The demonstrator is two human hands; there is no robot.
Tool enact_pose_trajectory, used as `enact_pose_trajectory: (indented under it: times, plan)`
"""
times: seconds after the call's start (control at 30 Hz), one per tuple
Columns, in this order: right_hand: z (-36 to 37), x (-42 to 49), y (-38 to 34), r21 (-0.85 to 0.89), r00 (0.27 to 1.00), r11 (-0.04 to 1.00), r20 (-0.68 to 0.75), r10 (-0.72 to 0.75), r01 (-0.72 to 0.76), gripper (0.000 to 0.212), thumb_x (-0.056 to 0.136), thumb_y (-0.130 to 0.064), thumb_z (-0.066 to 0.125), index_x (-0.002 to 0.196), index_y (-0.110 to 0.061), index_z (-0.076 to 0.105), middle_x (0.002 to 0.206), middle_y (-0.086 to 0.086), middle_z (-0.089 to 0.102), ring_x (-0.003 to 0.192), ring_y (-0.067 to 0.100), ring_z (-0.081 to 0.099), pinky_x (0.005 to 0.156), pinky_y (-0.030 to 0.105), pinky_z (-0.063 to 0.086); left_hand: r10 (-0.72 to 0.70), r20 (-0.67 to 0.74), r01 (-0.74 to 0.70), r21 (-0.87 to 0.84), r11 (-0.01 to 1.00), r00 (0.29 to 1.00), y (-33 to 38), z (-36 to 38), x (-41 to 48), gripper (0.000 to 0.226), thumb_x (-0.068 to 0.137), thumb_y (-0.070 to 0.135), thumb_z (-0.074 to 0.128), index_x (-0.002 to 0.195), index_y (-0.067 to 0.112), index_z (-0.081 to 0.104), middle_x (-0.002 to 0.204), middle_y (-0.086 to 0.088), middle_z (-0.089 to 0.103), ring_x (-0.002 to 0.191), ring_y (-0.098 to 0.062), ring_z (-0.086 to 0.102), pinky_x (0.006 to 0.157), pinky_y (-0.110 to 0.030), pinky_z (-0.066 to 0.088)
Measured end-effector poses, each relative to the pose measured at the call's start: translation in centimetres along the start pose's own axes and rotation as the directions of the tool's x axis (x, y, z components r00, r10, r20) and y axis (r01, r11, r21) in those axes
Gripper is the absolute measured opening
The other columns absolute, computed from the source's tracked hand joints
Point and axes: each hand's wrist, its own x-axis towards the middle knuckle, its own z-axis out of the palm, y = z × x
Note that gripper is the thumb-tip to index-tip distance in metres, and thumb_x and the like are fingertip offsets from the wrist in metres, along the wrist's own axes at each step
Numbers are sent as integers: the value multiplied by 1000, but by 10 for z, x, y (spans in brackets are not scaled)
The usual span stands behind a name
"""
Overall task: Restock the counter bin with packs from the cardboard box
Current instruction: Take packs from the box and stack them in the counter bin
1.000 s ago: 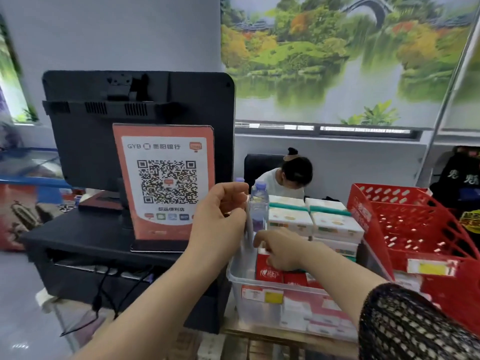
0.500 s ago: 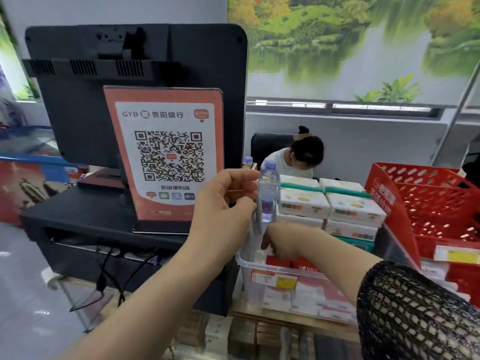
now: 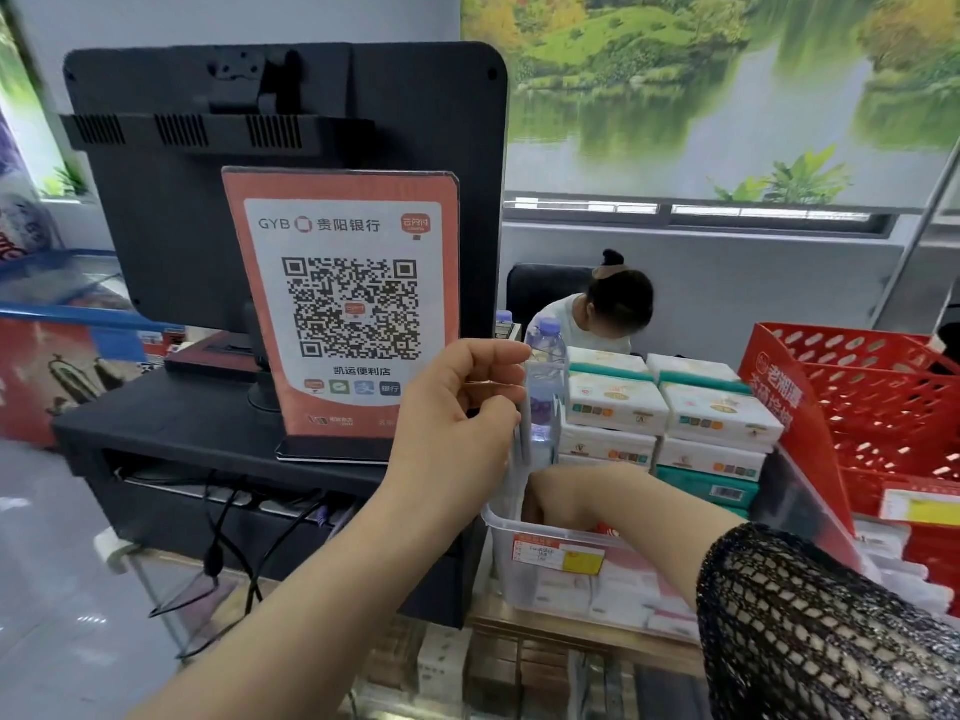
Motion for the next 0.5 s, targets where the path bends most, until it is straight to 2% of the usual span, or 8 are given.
enact_pose_trajectory:
  times: [0.13, 0.23, 0.3, 0.4, 0.5]
  plan:
    - [4, 4, 1, 12, 994, 997, 79, 74, -75, 36, 97, -16, 45, 133, -10, 49, 136, 12, 51, 118, 29, 51, 94, 39, 40, -4, 4, 4, -6, 1000, 1000, -2, 1, -3, 48, 83, -14, 44, 92, 27, 67, 90, 2, 66, 85, -8, 65, 84, -29, 56]
    - [2, 1, 2, 52, 996, 998, 76, 44, -48, 33, 94, -18, 54, 127, -13, 54, 128, 7, 57, 108, 25, 54, 92, 35, 43, -14, 12, 14, -7, 1000, 1000, -5, 0, -5, 48, 83, -15, 44, 93, 27, 66, 92, 1, 65, 85, -8, 64, 82, -26, 56]
    - [0, -1, 6, 151, 999, 988, 14, 30, -32, 32, 90, -11, 56, 120, -19, 61, 121, 1, 62, 105, 20, 57, 92, 35, 48, -26, 20, 27, -10, 1000, 999, -6, -2, -6, 48, 83, -15, 45, 94, 27, 66, 92, 2, 65, 86, -8, 64, 80, -24, 56]
    - [-4, -12, 9, 407, 988, 913, -139, 72, -10, 43, 88, 3, 47, 120, -21, 65, 119, -1, 64, 102, 13, 61, 88, 28, 52, -41, 31, 41, -15, 999, 999, -9, -4, -7, 47, 84, -14, 45, 94, 27, 66, 91, 3, 64, 84, -7, 63, 79, -23, 56]
    - [-10, -29, 5, 559, 909, 825, -380, 169, 80, 34, 91, -3, 52, 119, -18, 65, 118, 1, 66, 104, 14, 60, 96, 32, 49, -67, 39, 68, -16, 998, 997, -12, -6, -9, 44, 83, -12, 46, 94, 26, 65, 88, 5, 63, 83, -7, 62, 77, -23, 55]
